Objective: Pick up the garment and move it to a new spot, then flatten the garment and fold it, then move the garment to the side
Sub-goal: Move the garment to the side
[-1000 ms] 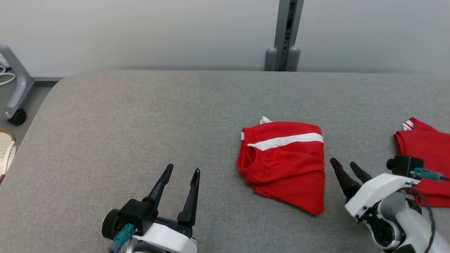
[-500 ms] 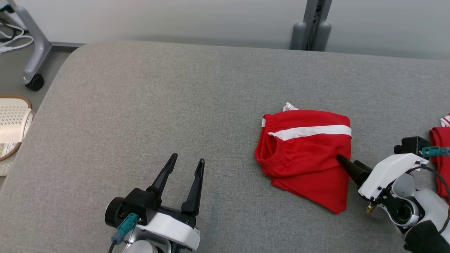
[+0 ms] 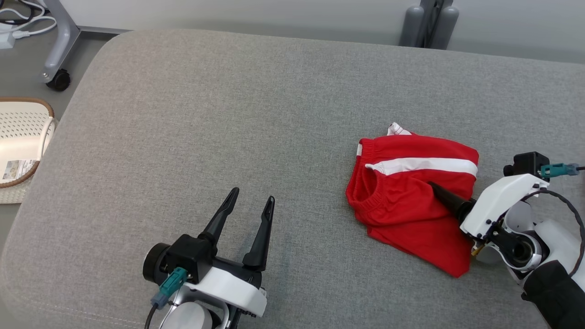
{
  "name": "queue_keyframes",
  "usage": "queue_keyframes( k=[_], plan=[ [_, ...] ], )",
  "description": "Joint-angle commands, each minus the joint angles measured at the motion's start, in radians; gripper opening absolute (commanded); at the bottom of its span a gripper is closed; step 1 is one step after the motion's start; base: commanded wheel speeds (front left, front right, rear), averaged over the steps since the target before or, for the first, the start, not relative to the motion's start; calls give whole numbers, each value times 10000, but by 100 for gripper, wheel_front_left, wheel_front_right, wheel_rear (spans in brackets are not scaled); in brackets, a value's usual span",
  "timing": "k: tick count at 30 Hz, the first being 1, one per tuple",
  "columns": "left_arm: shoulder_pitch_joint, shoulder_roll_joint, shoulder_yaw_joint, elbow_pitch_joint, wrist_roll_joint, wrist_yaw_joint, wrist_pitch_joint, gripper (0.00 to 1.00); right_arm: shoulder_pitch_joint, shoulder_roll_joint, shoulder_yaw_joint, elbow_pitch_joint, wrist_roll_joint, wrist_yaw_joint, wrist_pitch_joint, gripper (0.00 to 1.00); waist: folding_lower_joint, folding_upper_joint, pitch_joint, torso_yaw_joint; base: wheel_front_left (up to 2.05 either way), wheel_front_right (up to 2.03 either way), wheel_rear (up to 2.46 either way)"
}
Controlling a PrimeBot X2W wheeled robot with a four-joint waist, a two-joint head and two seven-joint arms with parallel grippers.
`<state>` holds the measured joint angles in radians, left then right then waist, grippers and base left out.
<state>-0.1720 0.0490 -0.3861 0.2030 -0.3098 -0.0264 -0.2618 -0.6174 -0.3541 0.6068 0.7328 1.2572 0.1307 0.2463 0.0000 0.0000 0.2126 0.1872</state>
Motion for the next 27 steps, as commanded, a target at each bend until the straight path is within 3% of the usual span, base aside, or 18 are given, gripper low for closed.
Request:
queue_keyframes(
  k=[1,2,3,4,6,8,19,27],
  plan=[
    [-154,40,-3,0,-64,18,-43,100,-4,68,206,110,107,-1,13,100,0,0,33,30,0,0,0],
    [-173,42,-16,-1,-68,27,-43,100,-43,85,300,135,149,-1,-23,100,0,0,46,43,0,0,0],
    [-194,42,-24,3,-75,31,-43,100,-80,109,401,149,180,-1,-42,91,0,0,57,53,0,0,0],
    [-210,42,-29,11,-84,35,-43,100,-111,124,496,158,229,1,-66,51,0,0,66,63,0,0,0],
    [-210,42,-43,22,-82,53,-43,100,-179,129,668,174,262,-1,-141,30,0,0,72,73,0,0,0],
    [-211,42,-55,37,-101,75,-43,100,-274,61,852,156,263,1,-258,0,0,0,68,74,0,0,0],
    [-5,42,9,164,-166,110,-43,100,-692,-402,1886,239,246,1,-655,0,0,0,-391,-149,0,0,0],
    [263,44,75,187,-259,140,-43,100,-897,-1080,2805,200,-103,1,-506,0,0,0,-949,-392,0,0,0]
  ],
)
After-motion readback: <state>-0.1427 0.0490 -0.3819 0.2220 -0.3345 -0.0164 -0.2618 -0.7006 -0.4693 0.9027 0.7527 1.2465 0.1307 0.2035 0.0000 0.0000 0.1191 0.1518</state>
